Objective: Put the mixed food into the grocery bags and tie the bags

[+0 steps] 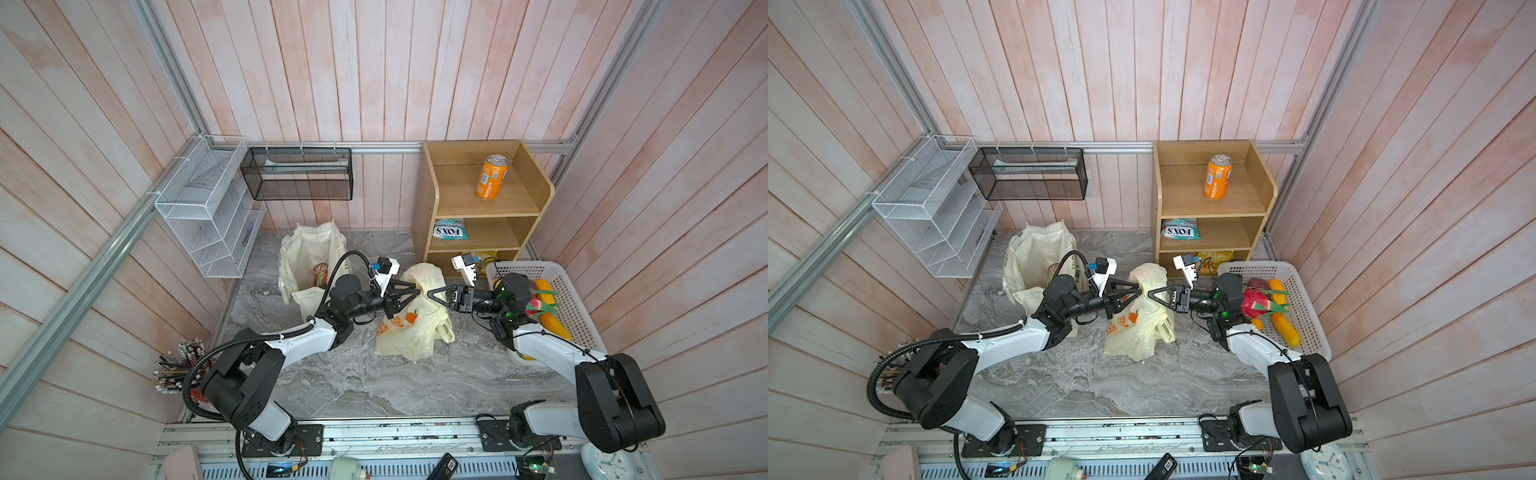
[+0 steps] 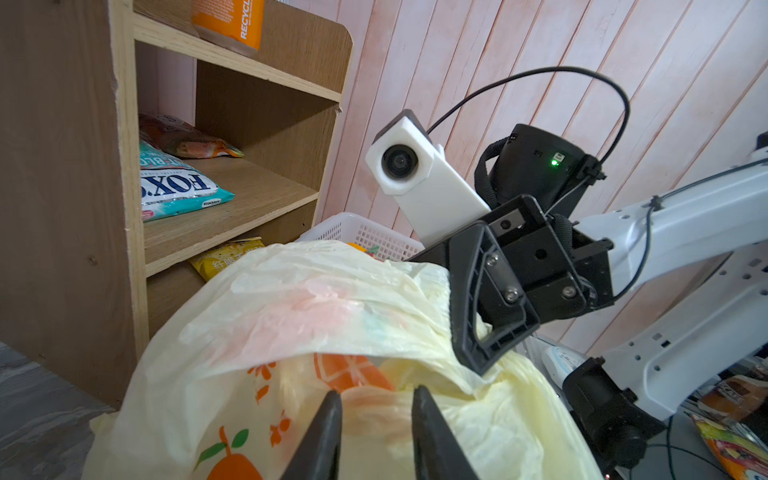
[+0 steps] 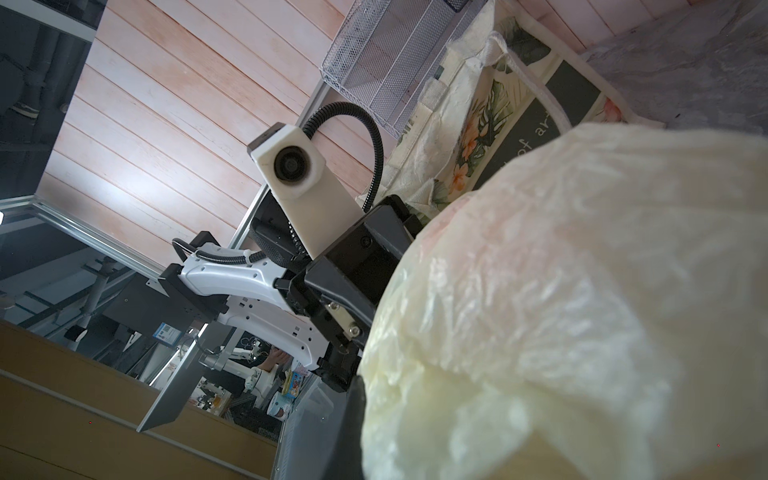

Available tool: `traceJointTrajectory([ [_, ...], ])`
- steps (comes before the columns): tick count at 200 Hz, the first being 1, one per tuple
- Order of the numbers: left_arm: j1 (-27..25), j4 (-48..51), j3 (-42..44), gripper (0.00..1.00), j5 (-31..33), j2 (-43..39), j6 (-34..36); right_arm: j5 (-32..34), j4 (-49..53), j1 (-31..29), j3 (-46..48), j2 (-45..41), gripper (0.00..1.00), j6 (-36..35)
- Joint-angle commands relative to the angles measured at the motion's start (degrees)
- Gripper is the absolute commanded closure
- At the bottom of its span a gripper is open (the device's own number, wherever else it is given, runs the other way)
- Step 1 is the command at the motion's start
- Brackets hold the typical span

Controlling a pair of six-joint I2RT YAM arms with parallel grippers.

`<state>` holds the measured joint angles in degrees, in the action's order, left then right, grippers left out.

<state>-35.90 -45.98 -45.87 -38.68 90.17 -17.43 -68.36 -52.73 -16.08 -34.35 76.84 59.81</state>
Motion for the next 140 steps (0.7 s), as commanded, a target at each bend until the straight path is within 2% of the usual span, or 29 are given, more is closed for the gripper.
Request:
traceJointTrajectory([
  [1,-1.0,-3.9,-2.8,0.69,-2.3,1.4,-1.6,-1.4,-1.8,0.2,0.1,0.7,1.0,-0.1],
  [108,-3.5,-7.4,-5.2,0.69,-2.7,3.5,-3.9,-2.0,-0.5,0.2,0.5,1.0,1.0,-1.4],
  [120,-3.8,-7.4,-5.4,0.69,-2.7,3.8,-4.0,-1.9,-0.4,0.2,0.4,1.0,0.95,-1.5],
  [140,-3.9,-7.4,-5.0,0.69,-2.6,3.9,-4.1,-1.8,0.2,0.2,0.2,1.0,0.94,-1.9],
])
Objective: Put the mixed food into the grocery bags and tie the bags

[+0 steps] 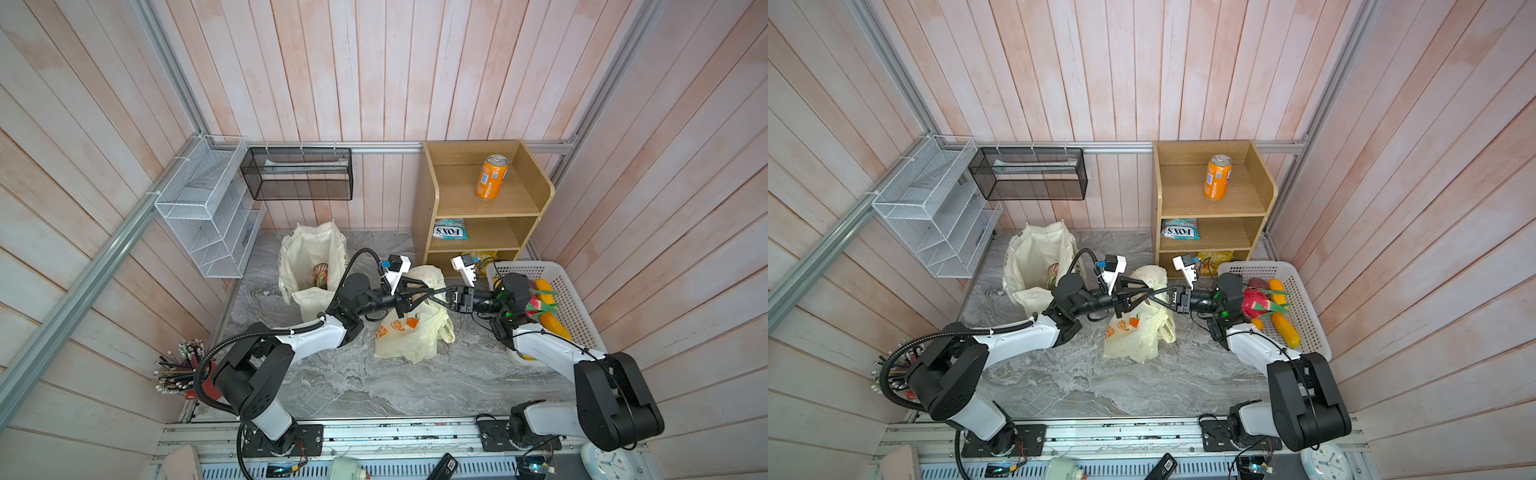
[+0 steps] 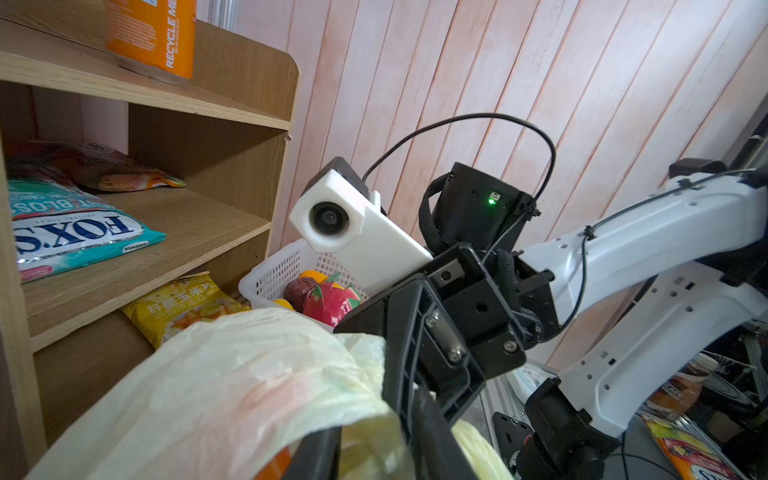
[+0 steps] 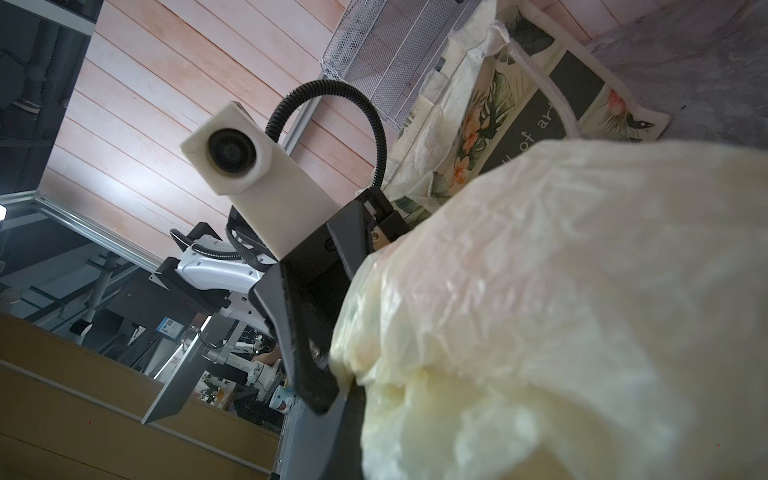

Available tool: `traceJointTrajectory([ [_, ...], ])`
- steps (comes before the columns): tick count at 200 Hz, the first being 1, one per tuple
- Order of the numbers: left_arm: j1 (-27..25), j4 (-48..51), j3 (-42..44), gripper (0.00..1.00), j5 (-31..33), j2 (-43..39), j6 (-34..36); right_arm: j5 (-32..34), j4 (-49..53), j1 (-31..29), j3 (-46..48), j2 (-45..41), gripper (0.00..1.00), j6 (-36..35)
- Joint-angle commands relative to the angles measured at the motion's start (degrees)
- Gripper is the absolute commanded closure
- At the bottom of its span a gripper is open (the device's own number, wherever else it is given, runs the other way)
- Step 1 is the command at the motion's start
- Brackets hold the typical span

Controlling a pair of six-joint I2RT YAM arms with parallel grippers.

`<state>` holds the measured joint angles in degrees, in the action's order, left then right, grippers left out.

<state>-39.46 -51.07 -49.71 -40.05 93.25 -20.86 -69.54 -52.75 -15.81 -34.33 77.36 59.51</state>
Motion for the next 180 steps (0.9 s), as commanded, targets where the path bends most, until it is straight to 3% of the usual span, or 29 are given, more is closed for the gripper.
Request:
traceJointTrajectory([
  [1,-0.4,-2.3,-1.1,0.69,-1.2,0.9,-0.6,-0.6,0.4,-0.1,0.1,0.5,0.94,-1.6],
  [43,-0.1,-2.2,1.5,0.69,2.1,-1.2,0.6,-0.3,0.8,-0.1,0.3,0.5,1.0,-2.3],
  [120,3.3,-6.2,9.9,0.66,6.9,-7.0,-0.7,-0.6,0.9,0.3,0.4,0.5,1.0,-2.5],
  [180,3.8,-5.9,7.9,0.7,2.1,-4.7,-1.2,-1.9,0.0,0.3,0.3,0.6,1.0,-1.9],
])
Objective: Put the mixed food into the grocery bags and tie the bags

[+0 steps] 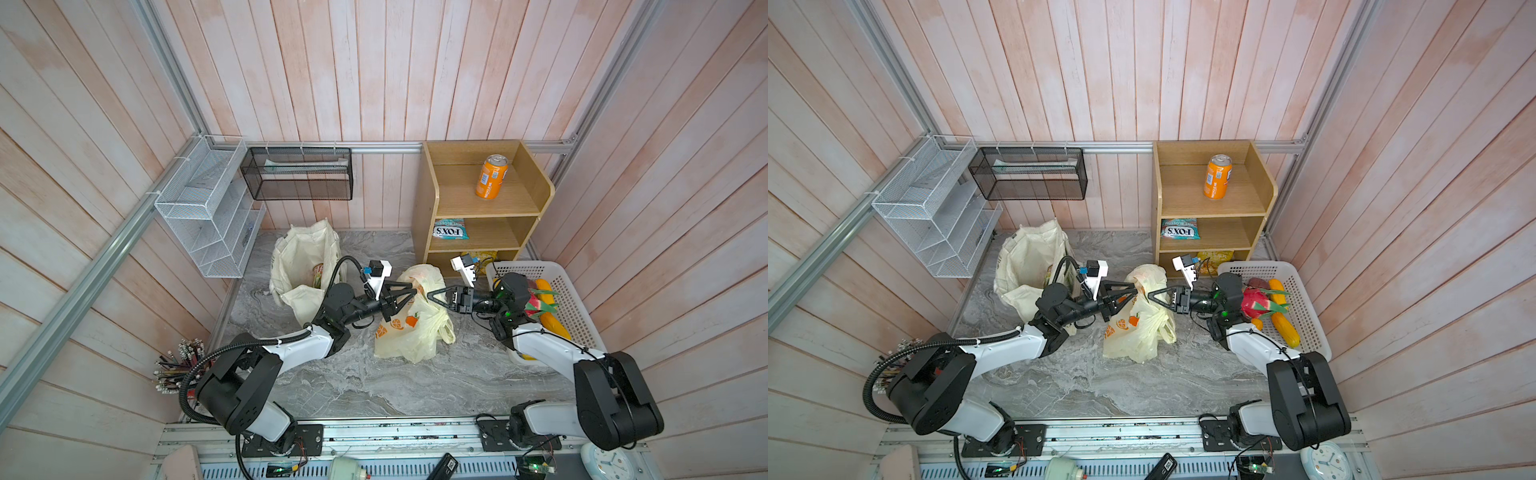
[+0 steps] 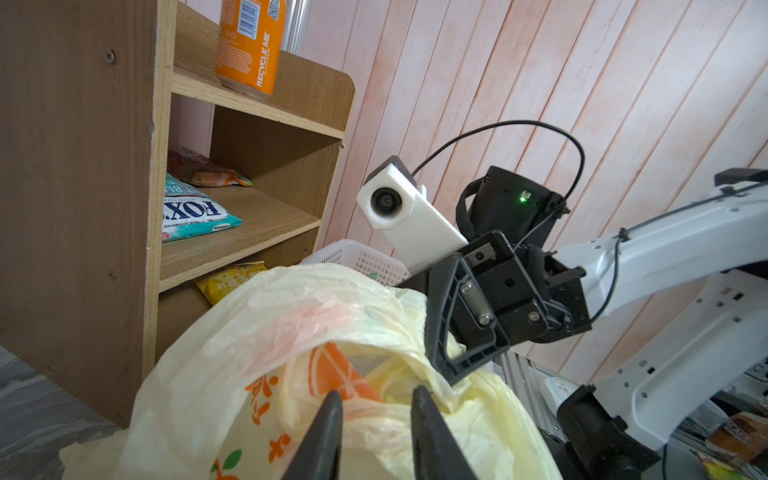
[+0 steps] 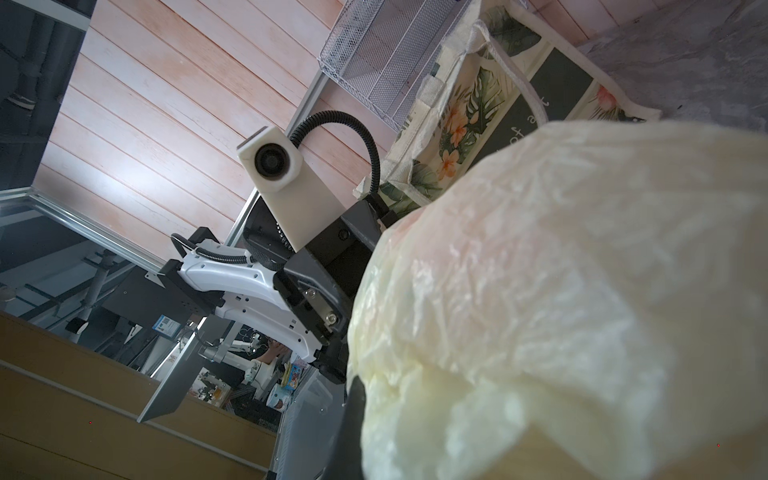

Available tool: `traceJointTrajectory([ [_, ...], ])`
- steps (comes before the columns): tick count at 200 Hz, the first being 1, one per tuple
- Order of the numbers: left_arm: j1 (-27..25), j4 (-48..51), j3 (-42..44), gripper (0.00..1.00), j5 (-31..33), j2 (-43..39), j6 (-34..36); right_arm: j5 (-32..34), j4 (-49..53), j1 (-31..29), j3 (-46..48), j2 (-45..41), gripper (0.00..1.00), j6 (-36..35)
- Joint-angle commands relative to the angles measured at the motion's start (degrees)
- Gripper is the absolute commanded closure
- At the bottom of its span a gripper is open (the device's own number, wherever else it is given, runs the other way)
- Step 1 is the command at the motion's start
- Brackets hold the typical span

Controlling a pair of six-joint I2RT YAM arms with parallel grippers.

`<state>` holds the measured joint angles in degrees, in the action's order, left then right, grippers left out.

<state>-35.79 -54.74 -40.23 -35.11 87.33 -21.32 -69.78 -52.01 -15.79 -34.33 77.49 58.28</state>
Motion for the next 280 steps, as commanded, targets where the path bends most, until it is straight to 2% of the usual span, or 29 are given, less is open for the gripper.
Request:
traceJointTrajectory([
  [1,0.1,-2.2,-1.7,0.7,-2.9,1.3,-0.8,-1.6,-0.7,0.3,0.3,0.4,1.0,-0.7],
  [29,-0.3,-2.1,-4.1,0.7,-5.6,3.5,-1.2,-1.6,-0.9,0.4,0.2,0.5,1.0,-0.6],
  [83,-1.0,-2.1,-5.9,0.71,-6.9,6.3,-1.9,-1.8,-1.0,0.3,0.0,0.3,1.0,-0.4],
  [151,-0.8,-3.7,-4.1,0.73,-4.6,7.1,-2.1,-1.9,-1.0,0.3,-0.3,0.4,1.0,-0.5],
  [207,-1.1,-4.5,-6.3,0.73,-8.5,9.5,-3.4,-1.9,-1.0,0.3,-0.3,0.6,1.0,-0.6],
  [280,-1.7,-10.3,-5.4,0.71,-11.8,10.3,-5.4,-1.7,-0.7,0.3,0.1,0.6,1.0,-0.9],
])
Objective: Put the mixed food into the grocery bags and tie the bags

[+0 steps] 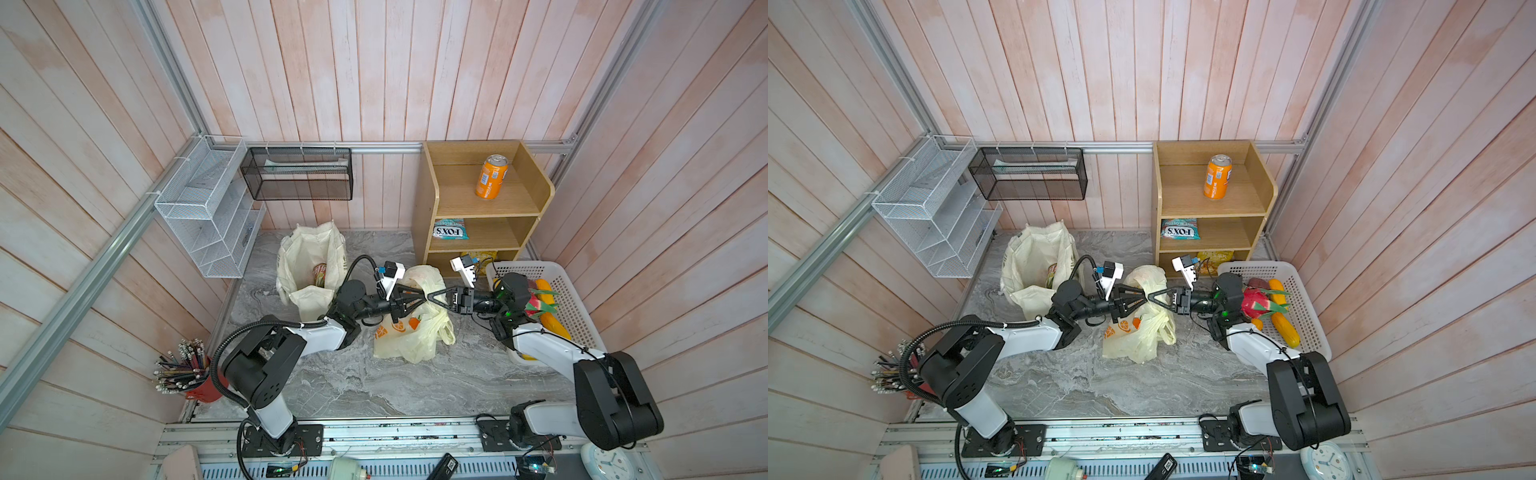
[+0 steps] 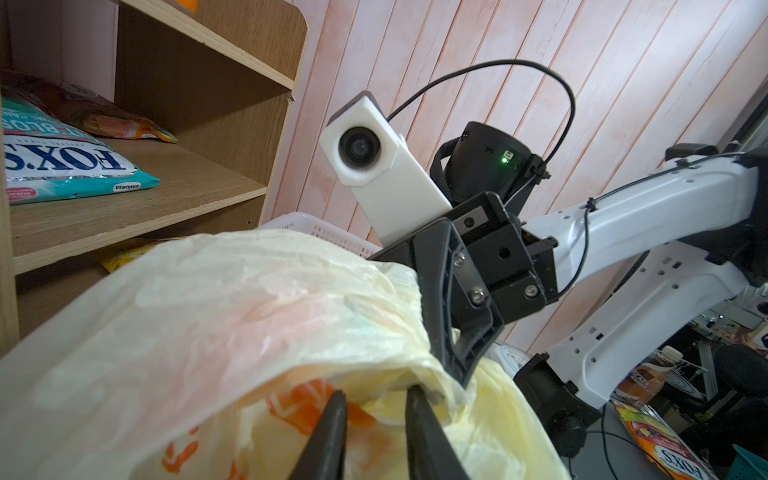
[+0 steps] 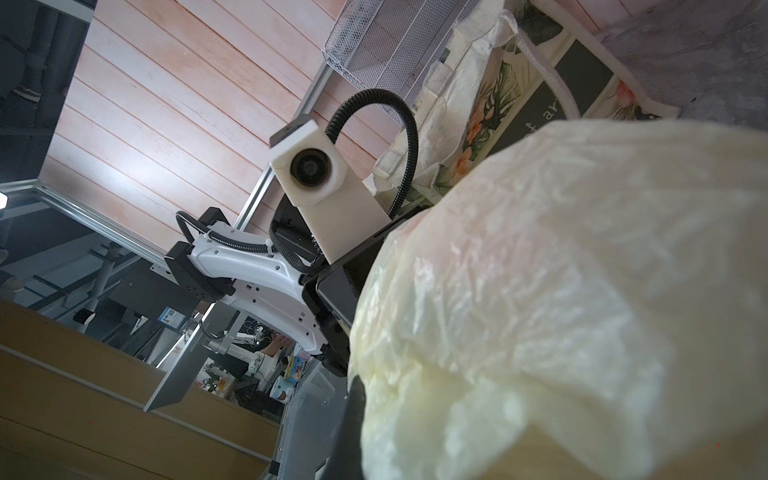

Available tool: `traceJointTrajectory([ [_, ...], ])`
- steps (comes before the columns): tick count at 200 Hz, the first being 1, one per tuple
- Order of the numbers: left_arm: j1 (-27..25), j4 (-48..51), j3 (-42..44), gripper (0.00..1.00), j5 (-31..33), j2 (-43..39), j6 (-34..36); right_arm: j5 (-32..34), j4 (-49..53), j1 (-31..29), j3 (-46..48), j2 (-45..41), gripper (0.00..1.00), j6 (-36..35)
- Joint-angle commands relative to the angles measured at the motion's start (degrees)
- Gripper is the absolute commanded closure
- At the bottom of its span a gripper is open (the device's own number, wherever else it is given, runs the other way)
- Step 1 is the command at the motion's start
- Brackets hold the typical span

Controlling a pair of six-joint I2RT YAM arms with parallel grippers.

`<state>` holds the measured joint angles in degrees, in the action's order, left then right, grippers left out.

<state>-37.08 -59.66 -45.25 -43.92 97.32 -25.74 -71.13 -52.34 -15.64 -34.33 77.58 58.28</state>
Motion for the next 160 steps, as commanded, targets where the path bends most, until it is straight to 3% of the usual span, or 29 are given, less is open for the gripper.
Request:
traceJointTrajectory([
  [1,-0.5,-5.5,-0.4,0.71,-3.0,0.3,-1.0,-0.4,-0.4,0.2,0.1,0.5,1.0,-0.9],
  [160,0.0,-10.4,0.1,0.7,-4.2,1.0,-4.5,-0.1,0.9,0.6,0.5,-0.5,1.0,-1.7],
])
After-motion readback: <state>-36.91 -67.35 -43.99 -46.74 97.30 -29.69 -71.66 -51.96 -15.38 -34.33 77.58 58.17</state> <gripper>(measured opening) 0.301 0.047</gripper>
